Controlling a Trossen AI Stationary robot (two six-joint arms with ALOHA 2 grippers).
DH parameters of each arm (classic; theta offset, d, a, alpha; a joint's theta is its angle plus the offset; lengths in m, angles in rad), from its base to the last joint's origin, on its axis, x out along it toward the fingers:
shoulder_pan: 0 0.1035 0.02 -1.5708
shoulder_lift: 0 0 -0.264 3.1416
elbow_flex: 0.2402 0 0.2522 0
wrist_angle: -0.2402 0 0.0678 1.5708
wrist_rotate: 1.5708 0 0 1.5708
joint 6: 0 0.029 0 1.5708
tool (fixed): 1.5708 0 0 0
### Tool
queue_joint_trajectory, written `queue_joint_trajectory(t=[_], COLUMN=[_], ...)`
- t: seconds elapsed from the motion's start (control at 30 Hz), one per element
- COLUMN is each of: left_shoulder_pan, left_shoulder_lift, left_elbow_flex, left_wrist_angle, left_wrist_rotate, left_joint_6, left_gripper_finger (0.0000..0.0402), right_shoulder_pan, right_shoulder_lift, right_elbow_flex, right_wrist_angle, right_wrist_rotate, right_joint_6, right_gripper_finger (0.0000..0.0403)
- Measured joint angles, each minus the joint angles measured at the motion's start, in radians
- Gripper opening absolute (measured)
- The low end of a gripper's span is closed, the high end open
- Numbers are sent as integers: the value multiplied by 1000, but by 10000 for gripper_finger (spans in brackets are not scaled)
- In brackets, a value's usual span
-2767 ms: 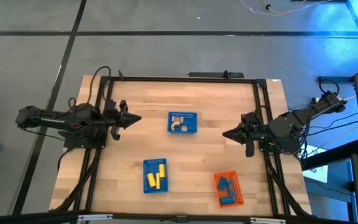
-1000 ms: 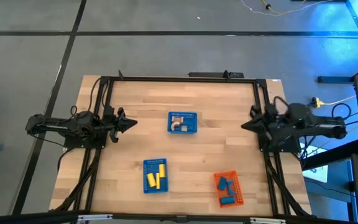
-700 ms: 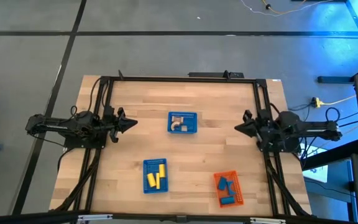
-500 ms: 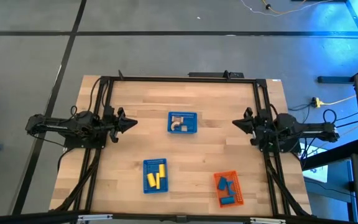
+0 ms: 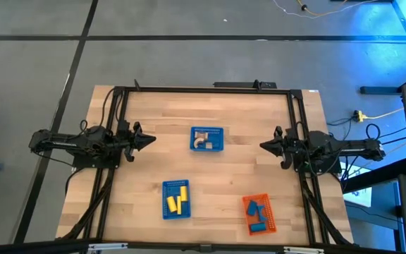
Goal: Sort & place blocks by color
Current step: Return to Home Position
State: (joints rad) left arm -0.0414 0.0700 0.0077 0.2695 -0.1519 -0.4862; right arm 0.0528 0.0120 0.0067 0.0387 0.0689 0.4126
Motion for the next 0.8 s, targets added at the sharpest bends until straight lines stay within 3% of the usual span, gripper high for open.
queue_joint_trajectory(t=[0.8], left_shoulder_pan=[0], left_shoulder_lift=[0], left_elbow_flex=[0], left_wrist_angle=[0], left_wrist_rotate=[0], left_joint_6=[0], left_gripper_finger=[22], right_shoulder_pan=[0], right_shoulder_lift=[0], right_elbow_flex=[1], right_wrist_angle=[0], right_wrist_rotate=[-2], right_joint_6=[2], right_gripper_finger=[20])
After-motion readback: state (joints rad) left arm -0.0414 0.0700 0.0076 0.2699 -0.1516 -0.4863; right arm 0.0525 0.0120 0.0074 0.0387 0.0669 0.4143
